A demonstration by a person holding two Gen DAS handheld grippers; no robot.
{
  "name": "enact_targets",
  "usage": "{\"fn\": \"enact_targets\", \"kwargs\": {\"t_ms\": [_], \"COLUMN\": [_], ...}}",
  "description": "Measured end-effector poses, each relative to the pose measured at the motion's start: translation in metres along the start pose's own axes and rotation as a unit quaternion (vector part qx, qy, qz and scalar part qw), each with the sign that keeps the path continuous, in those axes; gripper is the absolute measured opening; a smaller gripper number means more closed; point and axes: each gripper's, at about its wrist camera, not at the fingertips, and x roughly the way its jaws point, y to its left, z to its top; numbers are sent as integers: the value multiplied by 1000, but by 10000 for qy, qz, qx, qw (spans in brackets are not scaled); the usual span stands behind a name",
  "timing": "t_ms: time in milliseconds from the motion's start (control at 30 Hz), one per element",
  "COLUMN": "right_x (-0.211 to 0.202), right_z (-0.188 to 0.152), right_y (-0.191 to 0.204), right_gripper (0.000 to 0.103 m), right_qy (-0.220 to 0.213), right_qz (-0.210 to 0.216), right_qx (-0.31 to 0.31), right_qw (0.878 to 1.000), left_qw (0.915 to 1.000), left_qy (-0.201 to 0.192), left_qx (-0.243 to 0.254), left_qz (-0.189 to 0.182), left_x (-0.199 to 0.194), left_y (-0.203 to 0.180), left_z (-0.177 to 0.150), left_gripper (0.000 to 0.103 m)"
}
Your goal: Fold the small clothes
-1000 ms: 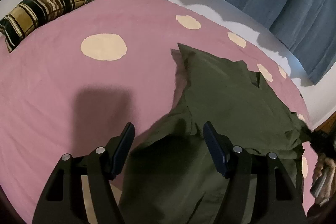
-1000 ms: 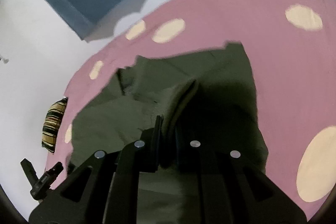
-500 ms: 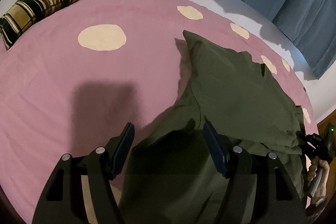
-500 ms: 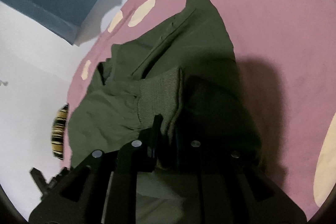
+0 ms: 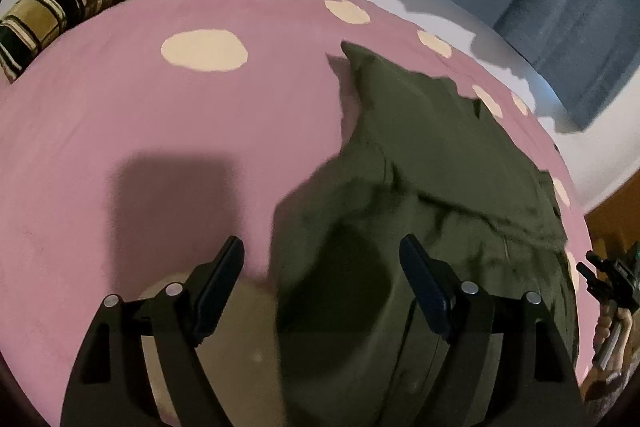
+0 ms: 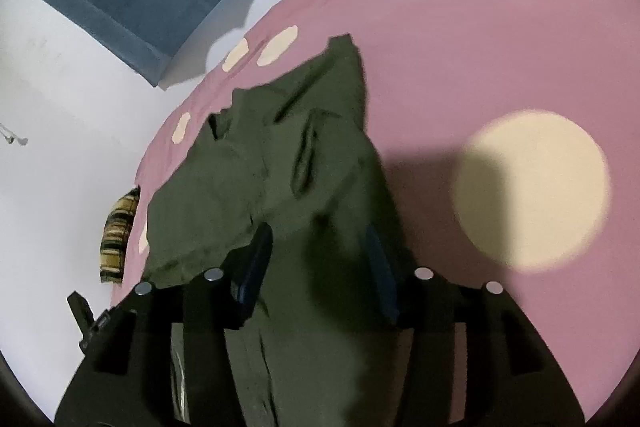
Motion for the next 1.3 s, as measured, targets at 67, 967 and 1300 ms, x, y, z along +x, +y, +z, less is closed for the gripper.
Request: {"fn": "enact_targets", "kwargs": {"t_ms": [67, 967, 1300], "right_x": [-17, -27, -22], "right_z": [-17, -138, -151], "right_y": [-8, 11, 34], "right_gripper": [51, 61, 63], "right_qy": [20, 1493, 1839], "right_qz": [-78, 1509, 1752], "right_qx": [-6, -541, -1049], "right_qw": [10000, 9757, 9615], "left_qw": [9998, 9709, 9579], "left_qy": [85, 734, 905], "left_qx": [115, 335, 671], "left_qz": [-108, -2256, -2639], "left_x": [-8, -45, -38], "left_y": [7, 19, -2], "left_z": [-13, -100, -109], "left_gripper": [79, 83, 83]}}
